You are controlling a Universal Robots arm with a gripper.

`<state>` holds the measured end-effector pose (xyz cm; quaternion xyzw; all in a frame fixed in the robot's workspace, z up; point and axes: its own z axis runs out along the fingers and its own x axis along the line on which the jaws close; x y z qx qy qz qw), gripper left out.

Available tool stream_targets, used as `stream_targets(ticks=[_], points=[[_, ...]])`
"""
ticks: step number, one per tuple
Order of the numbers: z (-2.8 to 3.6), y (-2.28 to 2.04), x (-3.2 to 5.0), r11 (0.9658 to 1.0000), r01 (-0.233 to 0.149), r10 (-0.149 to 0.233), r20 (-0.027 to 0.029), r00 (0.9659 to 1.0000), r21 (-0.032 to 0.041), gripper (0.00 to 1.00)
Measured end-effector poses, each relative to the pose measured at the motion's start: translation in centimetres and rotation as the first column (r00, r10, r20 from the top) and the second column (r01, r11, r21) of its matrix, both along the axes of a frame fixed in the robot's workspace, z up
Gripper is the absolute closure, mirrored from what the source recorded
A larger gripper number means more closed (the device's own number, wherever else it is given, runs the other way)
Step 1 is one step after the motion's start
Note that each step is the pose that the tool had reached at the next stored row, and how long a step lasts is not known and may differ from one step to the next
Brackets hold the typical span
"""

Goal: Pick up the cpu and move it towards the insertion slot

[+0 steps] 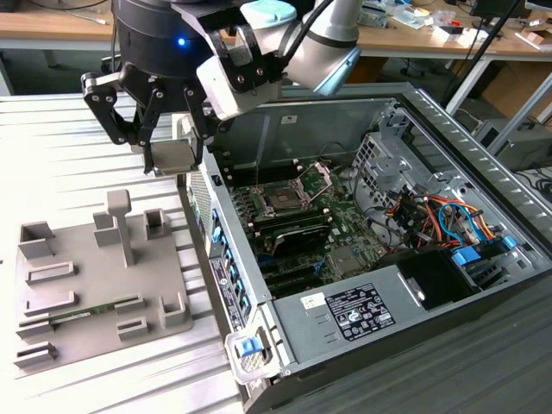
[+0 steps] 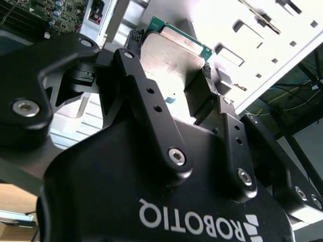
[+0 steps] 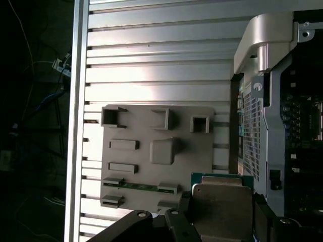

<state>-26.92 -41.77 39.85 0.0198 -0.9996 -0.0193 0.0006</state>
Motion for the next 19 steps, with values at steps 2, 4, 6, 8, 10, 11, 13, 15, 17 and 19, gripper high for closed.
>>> stream_targets(ticks=[2, 4, 6, 8, 10, 11, 13, 15, 17, 19], points=[[0.00, 0.00, 0.17, 1.0000, 0.000, 0.000, 0.0000, 1.0000, 0.0000, 0.45], [0.00, 0.00, 0.36, 1.0000, 0.000, 0.000, 0.0000, 1.0000, 0.0001, 0.45], [0.00, 0.00, 0.68, 1.0000, 0.000, 0.000, 0.0000, 1.0000, 0.0001, 0.45], [0.00, 0.00, 0.89, 1.0000, 0.000, 0.000, 0.0000, 1.0000, 0.0000, 0.45], [0.00, 0.00, 1.06, 1.0000, 0.000, 0.000, 0.0000, 1.0000, 0.0000, 0.45], [0.00, 0.00, 1.14, 1.0000, 0.000, 0.000, 0.0000, 1.0000, 0.0000, 0.45], [0.00, 0.00, 1.30, 1.0000, 0.000, 0.000, 0.0000, 1.0000, 0.0001, 0.45], [0.00, 0.00, 1.45, 1.0000, 0.000, 0.000, 0.0000, 1.0000, 0.0001, 0.45], [0.00, 0.00, 1.59, 1.0000, 0.000, 0.000, 0.0001, 1.0000, 0.0000, 0.45], [0.00, 0.00, 1.87, 1.0000, 0.000, 0.000, 0.0000, 1.0000, 0.0000, 0.45]])
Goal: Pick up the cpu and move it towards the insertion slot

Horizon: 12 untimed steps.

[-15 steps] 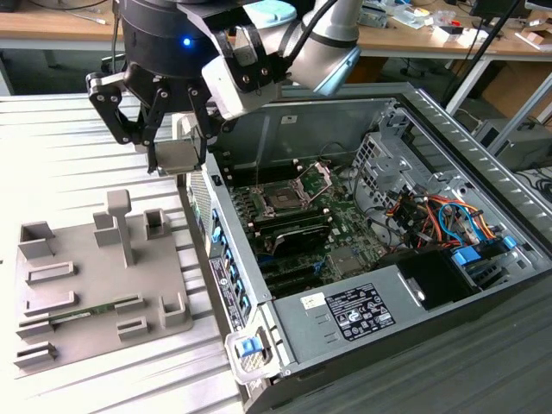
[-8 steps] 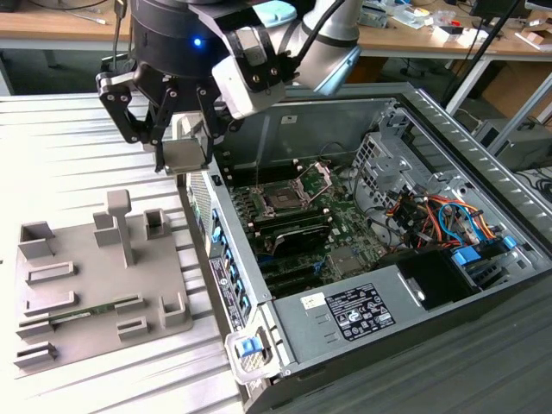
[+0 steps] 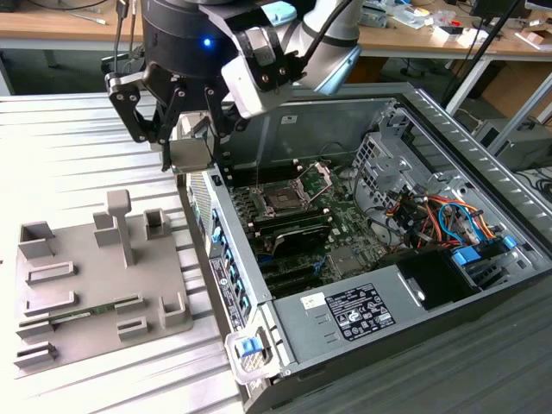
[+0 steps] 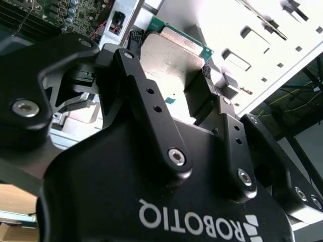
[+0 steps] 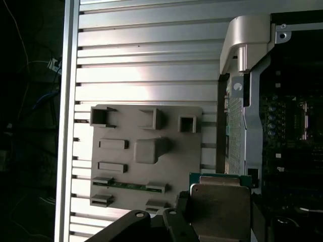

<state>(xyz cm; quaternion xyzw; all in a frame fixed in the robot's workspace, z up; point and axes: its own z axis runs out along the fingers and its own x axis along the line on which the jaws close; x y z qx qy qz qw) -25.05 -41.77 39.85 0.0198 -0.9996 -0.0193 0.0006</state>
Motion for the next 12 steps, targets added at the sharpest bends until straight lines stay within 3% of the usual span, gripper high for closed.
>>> stream_targets(ticks=[12], points=[[0.00, 0.00, 1.07, 1.0000, 0.000, 0.000, 0.0000, 1.0000, 0.0000, 0.45]])
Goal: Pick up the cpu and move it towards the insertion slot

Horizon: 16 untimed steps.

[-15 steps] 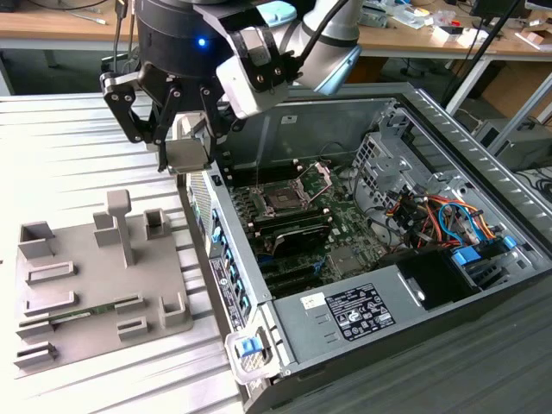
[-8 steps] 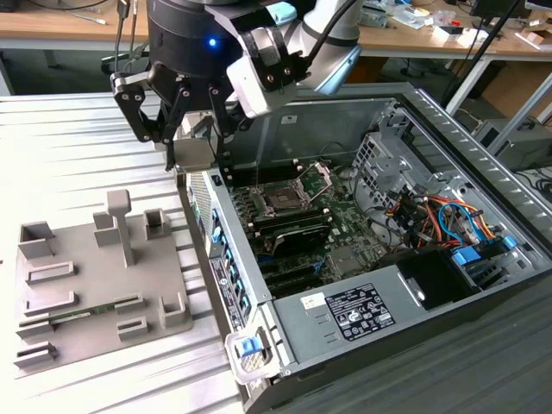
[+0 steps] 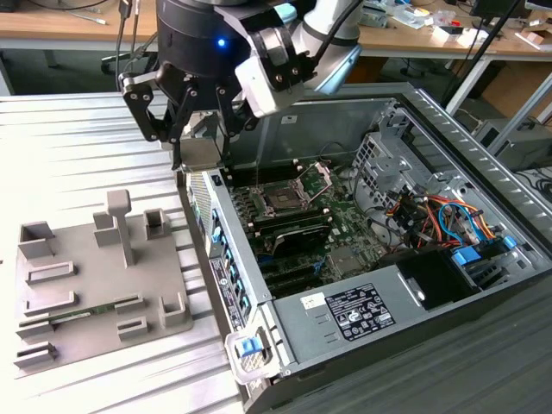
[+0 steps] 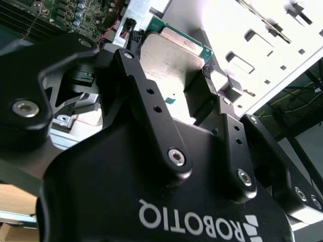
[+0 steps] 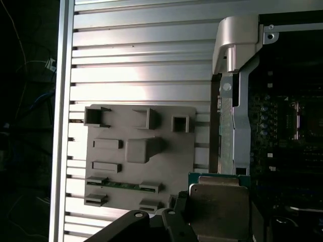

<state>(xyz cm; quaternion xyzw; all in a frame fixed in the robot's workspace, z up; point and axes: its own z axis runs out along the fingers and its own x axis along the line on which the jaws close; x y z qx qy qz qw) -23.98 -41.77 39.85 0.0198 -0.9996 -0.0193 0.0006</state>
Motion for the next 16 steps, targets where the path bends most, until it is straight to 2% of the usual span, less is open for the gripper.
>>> stream_targets(ticks=[16], points=[[0.00, 0.00, 1.87, 1.0000, 0.000, 0.000, 0.0000, 1.0000, 0.0000, 0.45]])
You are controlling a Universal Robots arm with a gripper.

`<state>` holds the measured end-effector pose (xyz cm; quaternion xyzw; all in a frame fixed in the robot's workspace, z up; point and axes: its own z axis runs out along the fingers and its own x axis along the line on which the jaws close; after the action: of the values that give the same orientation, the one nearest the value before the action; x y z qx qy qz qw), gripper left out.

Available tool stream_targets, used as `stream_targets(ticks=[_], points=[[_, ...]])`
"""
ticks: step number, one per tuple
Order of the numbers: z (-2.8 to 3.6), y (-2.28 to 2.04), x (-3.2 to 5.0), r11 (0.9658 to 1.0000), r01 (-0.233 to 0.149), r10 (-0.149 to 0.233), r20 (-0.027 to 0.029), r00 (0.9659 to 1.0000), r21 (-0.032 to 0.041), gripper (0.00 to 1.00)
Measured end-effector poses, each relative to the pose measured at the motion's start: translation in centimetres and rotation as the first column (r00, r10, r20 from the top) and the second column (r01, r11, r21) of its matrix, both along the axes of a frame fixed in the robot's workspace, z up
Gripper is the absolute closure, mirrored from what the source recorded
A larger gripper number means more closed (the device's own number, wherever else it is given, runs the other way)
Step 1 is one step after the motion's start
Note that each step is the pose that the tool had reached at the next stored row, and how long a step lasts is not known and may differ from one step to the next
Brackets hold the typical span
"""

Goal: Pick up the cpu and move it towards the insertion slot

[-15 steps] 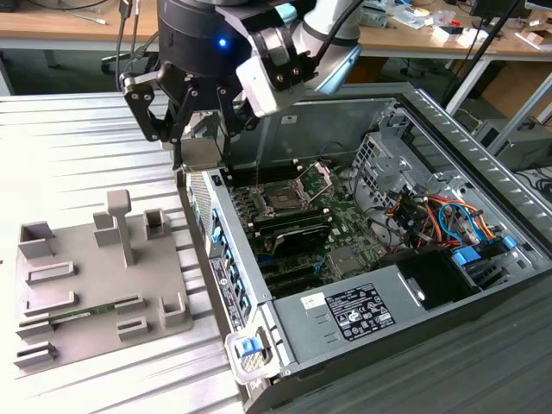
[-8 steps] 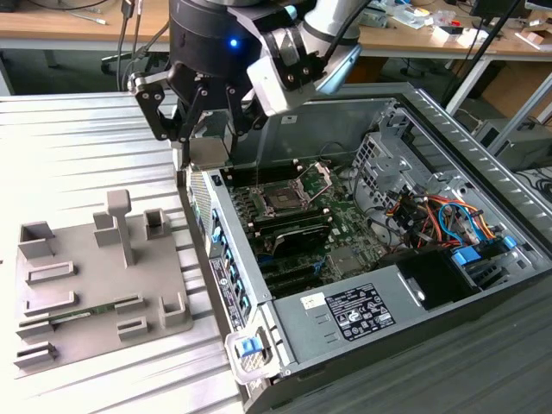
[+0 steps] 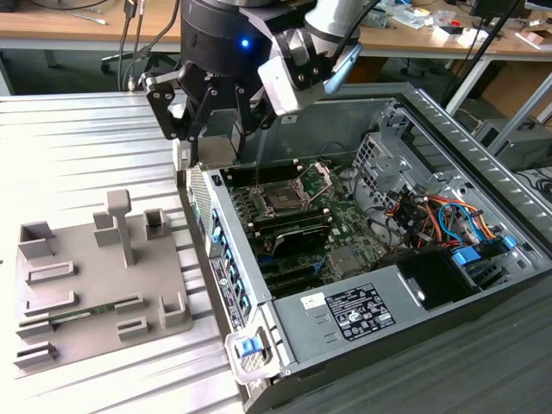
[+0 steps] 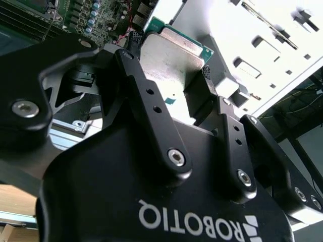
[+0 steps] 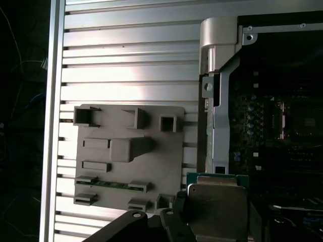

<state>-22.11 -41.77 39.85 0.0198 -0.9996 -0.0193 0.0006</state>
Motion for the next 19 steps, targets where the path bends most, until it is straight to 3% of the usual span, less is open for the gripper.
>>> stream_targets(ticks=[12, 14, 19], points=[[0.00, 0.00, 1.70, 1.0000, 0.000, 0.000, 0.0000, 1.0000, 0.0000, 0.45], [-0.01, 0.00, 2.40, 1.0000, 0.000, 0.000, 0.0000, 1.0000, 0.0000, 0.45], [-0.01, 0.00, 3.12, 1.0000, 0.000, 0.000, 0.0000, 1.0000, 0.0000, 0.45]])
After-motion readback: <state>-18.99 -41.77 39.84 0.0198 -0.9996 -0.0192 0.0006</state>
